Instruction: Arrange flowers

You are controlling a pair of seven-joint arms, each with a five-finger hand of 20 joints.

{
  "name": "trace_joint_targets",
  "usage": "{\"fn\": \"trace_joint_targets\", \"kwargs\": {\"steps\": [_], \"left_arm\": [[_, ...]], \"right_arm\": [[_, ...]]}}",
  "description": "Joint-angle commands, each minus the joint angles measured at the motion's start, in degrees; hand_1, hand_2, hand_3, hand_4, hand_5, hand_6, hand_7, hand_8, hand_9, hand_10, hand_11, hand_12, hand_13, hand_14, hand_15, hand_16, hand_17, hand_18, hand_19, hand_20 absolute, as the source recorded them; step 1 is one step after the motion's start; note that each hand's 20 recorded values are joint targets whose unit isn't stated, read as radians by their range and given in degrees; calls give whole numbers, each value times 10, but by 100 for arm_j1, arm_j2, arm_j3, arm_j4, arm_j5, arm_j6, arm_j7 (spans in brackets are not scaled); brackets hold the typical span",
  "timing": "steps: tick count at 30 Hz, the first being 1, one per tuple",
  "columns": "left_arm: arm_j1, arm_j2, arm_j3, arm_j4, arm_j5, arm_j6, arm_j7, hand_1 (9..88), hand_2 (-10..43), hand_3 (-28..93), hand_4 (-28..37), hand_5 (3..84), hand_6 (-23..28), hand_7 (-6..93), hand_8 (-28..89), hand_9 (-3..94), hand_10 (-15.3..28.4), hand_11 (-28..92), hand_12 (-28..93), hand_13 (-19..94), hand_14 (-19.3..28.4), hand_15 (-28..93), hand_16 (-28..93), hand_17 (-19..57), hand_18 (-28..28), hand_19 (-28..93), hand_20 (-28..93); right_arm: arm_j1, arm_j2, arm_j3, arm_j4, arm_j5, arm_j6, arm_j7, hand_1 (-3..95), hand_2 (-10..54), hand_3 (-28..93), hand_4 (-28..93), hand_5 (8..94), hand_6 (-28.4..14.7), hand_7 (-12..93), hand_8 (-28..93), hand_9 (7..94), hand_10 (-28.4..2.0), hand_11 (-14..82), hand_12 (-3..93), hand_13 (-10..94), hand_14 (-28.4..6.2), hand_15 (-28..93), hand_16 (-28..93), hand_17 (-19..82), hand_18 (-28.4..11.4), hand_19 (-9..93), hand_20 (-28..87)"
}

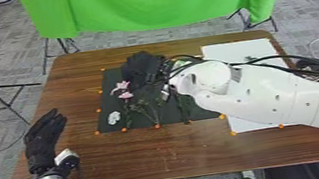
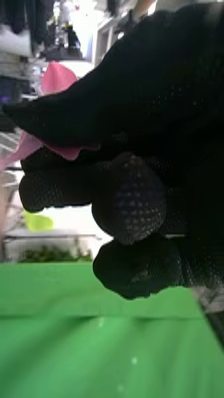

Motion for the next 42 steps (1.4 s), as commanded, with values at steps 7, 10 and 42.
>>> {"fn": "trace_joint_targets", "kwargs": {"steps": [7, 10, 42], "left_arm": [[-55, -43, -11, 103, 36, -149, -137, 466, 118, 700, -175, 524, 26, 199, -42, 491, 134, 258, 95, 444, 146, 237, -46, 206, 116, 95, 256], [-69, -38, -19, 118, 42, -171, -164, 465, 118, 701, -174, 523, 26, 199, -41, 490, 134, 257, 94, 444, 146, 237, -47, 204, 115, 93, 252], [-119, -18, 17, 125, 44, -170, -133, 464, 117, 701, -176, 524, 25, 199, -42, 488, 133, 256, 95, 443, 149, 240, -48, 191, 113, 87, 238]], "right_arm": [[-249, -150, -93, 224, -231, -335, 158, 555, -36, 609, -269, 733, 51, 284, -11, 727, -85, 102, 196, 873, -17, 655, 299, 605, -130, 932, 575], [-295, -181, -32, 289, -225, -358, 195, 554, -36, 610, -269, 732, 52, 284, -12, 725, -86, 106, 191, 872, -17, 656, 297, 605, -130, 932, 575], [-24, -213, 87, 539, -318, -667, 427, 468, -95, 649, -227, 623, 36, 291, -20, 651, -100, 116, 153, 851, -22, 655, 288, 585, -131, 932, 561]]}}
